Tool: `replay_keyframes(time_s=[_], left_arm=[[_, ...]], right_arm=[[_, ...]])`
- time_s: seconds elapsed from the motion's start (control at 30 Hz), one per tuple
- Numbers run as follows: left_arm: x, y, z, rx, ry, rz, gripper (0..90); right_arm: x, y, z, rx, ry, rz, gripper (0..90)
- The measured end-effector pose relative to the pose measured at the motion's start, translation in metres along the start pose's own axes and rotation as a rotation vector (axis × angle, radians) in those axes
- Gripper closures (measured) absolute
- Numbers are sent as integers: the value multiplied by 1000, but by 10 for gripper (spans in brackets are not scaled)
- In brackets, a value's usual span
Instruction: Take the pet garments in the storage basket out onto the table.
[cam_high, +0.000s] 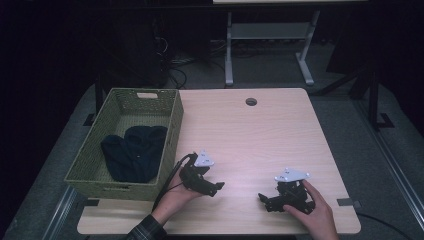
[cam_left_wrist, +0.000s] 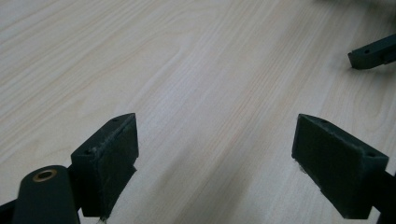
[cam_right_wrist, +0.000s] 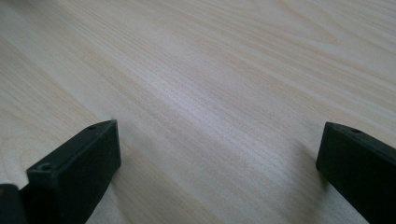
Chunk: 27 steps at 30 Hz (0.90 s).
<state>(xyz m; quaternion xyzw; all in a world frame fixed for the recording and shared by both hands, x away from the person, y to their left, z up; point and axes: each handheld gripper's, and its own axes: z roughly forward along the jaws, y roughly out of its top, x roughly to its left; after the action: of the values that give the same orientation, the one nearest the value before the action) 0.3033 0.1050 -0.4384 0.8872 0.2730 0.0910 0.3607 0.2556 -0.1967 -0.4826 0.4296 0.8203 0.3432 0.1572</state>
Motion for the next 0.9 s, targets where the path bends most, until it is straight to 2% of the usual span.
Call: replay_keyframes(time_s=[0.37, 0.9], left_arm=[[4, 8, -7, -8, -12, -17, 141], [8, 18, -20, -13, -2, -25, 142]], right_arm=[[0, 0, 0, 0, 0, 0, 0], [0, 0, 0, 0, 0, 1, 0]])
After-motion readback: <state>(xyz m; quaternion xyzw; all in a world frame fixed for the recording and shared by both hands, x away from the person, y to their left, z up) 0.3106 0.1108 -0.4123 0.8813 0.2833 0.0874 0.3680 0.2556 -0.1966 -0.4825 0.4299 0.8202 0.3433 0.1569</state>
